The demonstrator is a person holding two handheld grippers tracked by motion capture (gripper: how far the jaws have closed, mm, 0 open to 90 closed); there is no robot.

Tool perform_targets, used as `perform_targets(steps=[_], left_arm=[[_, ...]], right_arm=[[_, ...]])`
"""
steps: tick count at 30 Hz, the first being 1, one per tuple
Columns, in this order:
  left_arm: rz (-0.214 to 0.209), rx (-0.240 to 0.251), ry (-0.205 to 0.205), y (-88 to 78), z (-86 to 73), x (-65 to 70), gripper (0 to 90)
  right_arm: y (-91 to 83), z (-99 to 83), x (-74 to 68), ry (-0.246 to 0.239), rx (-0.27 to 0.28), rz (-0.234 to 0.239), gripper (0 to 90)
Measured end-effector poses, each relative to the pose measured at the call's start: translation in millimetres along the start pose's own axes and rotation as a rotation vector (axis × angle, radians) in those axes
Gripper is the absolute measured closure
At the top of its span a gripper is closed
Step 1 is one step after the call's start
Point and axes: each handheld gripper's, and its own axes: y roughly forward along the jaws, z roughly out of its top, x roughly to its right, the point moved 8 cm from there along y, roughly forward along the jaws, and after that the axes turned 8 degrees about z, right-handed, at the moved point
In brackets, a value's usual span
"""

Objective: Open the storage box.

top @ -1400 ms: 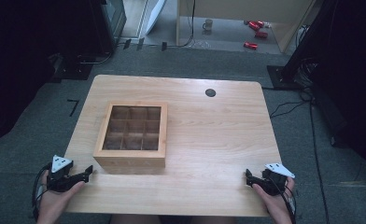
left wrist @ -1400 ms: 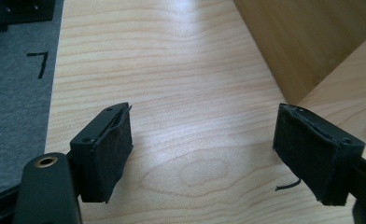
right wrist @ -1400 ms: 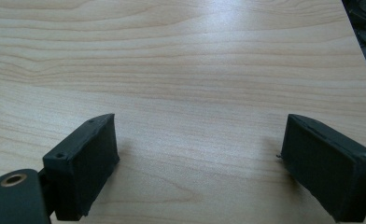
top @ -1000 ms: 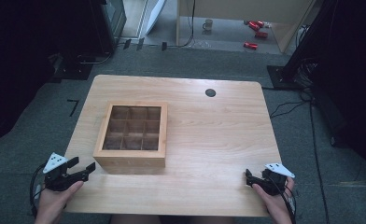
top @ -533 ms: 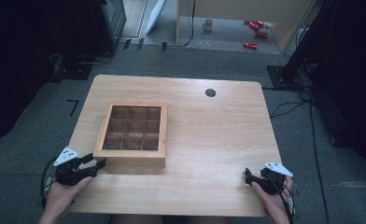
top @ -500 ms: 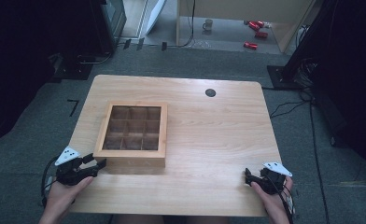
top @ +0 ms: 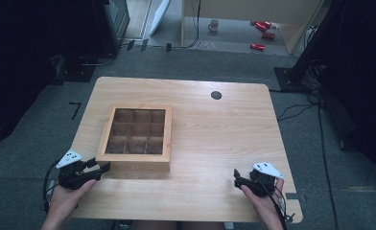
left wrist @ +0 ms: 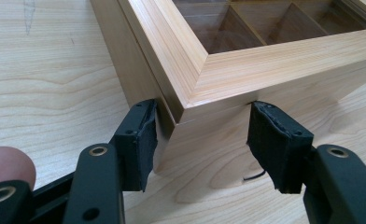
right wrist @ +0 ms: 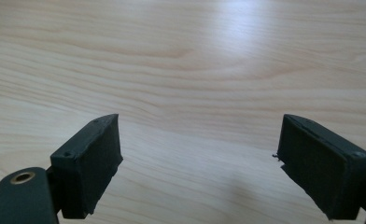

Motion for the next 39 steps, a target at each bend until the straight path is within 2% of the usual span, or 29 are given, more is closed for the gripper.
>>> perform_targets(steps=[2, 3, 4, 5, 7, 8, 9, 10, 11, 12, 13, 17, 18, 19, 20, 22, 31, 32, 33, 34, 35, 39], left_arm=[[-0.003, 0.0, 0.002, 0.1, 0.0, -0.2, 43.4], [-0.003, 0.0, 0.002, 0.1, 0.0, -0.2, 43.4], [-0.005, -0.001, 0.004, 0.1, 0.0, -0.5, 43.4], [-0.006, 0.0, 0.005, 0.1, 0.0, -0.6, 43.4], [-0.004, 0.001, 0.004, 0.0, 0.0, -0.6, 43.6], [-0.004, 0.001, 0.004, 0.0, 0.0, -0.6, 43.8], [-0.004, 0.003, 0.004, -0.5, 0.0, -0.8, 44.4], [-0.004, 0.003, 0.004, -0.5, 0.0, -0.8, 44.9], [-0.004, 0.003, 0.005, -0.9, -0.1, -0.9, 45.4], [-0.003, 0.004, 0.006, -1.0, -0.1, -1.0, 45.4], [-0.002, 0.004, 0.006, -1.2, -0.2, -1.1, 45.9], [0.002, 0.004, 0.011, -1.4, -0.1, -1.0, 46.0], [0.002, 0.004, 0.011, -1.4, -0.1, -1.0, 46.2], [0.004, 0.003, 0.011, -1.7, 0.0, -1.0, 46.4], [0.004, 0.003, 0.011, -1.7, 0.0, -1.0, 46.5], [0.003, 0.004, 0.012, -1.9, 0.1, -1.2, 46.7], [0.003, 0.005, 0.01, -2.8, 0.2, -1.8, 48.4], [0.003, 0.005, 0.01, -2.8, 0.2, -1.8, 48.5], [0.0, 0.006, 0.009, -2.7, 0.3, -2.0, 48.5], [0.0, 0.006, 0.009, -2.7, 0.3, -2.0, 48.6], [-0.005, 0.006, 0.004, -2.9, 0.2, -2.5, 48.9], [-0.011, 0.007, 0.006, -3.4, 0.2, -3.3, 49.9]], right_arm=[[2.2, 6.7, -10.2, 0.001, 0.012, 0.015, 13.5], [2.2, 6.7, -10.2, 0.001, 0.012, 0.015, 13.5], [3.2, 10.0, -15.7, -0.001, 0.015, 0.021, 13.5], [6.1, 16.7, -27.2, -0.016, 0.023, 0.037, 13.5], [8.8, 20.8, -35.8, -0.02, 0.025, 0.049, 13.5], [8.8, 20.8, -35.8, -0.02, 0.025, 0.049, 13.5], [11.8, 25.5, -46.3, -0.017, 0.028, 0.073, 13.5], [11.8, 25.5, -46.3, -0.017, 0.028, 0.073, 13.5], [14.1, 29.1, -55.0, -0.02, 0.031, 0.089, 13.5], [14.1, 29.1, -55.0, -0.02, 0.031, 0.089, 13.5], [16.5, 32.2, -64.4, -0.02, 0.032, 0.108, 13.5], [19.4, 39.5, -83.8, -0.031, 0.044, 0.151, 13.5], [19.4, 39.5, -83.8, -0.031, 0.044, 0.151, 13.5], [21.2, 42.9, -96.3, -0.042, 0.049, 0.175, 13.5], [21.2, 42.9, -96.3, -0.042, 0.049, 0.175, 13.5], [24.7, 45.8, -111.6, -0.061, 0.042, 0.202, 13.5], [35.9, 52.6, -148.6, -0.102, 0.036, 0.249, 13.5], [35.9, 52.6, -148.6, -0.102, 0.036, 0.249, 13.5], [38.1, 54.2, -157.9, -0.105, 0.037, 0.264, 13.5], [38.1, 54.2, -157.9, -0.105, 0.037, 0.264, 13.5], [39.3, 55.8, -166.4, -0.11, 0.041, 0.279, 13.5], [41.4, 57.2, -178.1, -0.117, 0.042, 0.3, 13.5]])
